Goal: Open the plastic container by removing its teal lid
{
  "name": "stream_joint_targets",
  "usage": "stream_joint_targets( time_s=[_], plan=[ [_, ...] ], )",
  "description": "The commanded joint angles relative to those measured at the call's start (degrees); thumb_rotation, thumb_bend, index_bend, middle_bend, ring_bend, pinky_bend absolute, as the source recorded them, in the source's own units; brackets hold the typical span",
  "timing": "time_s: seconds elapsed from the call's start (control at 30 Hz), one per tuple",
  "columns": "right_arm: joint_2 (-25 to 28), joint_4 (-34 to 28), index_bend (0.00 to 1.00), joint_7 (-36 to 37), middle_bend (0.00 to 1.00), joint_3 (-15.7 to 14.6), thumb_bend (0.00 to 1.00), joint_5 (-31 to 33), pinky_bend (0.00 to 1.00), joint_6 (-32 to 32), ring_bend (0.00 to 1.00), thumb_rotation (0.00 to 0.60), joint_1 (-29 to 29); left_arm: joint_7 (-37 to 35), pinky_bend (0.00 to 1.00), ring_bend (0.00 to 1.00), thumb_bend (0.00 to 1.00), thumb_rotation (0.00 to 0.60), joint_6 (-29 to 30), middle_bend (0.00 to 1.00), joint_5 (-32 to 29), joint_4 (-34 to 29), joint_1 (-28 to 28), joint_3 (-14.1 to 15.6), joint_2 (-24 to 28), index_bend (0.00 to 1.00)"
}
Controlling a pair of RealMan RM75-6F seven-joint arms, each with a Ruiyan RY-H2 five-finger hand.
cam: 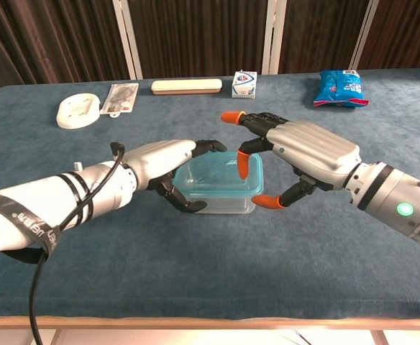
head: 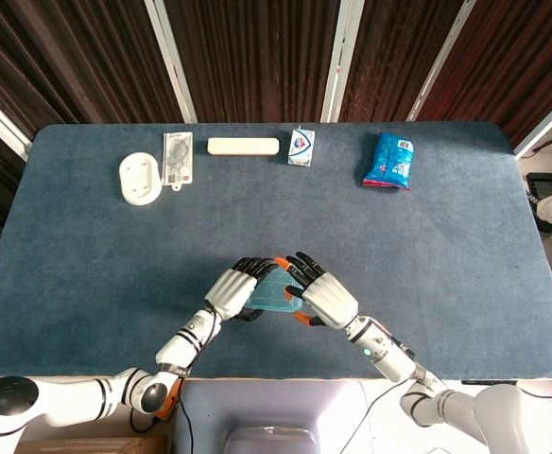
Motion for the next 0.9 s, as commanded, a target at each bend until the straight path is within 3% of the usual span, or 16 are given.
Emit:
stream_joint_targets(
  time_s=[0.03, 0.9],
  plan=[
    [0.10, -0.31, 0.61, 0.26, 0.06, -0.02, 0.43, 0.21, 0.00, -0.11, 0.00, 0.600, 0.00, 0.05, 0.26, 0.14, 0.31, 0.600, -0.03, 0.23, 0.01, 0.18, -0.01, 0.09, -0.19, 0.08],
    [1.61, -2.98, 0.59, 0.02, 0.06, 0.53, 0.43, 1.47, 0.00, 0.01, 0.00, 0.600, 0.16, 0.18, 0.26, 0.14, 0.31, 0.600, -0.16, 0.23, 0.13, 0.91, 0.16, 0.33, -0.67, 0.08]
  ],
)
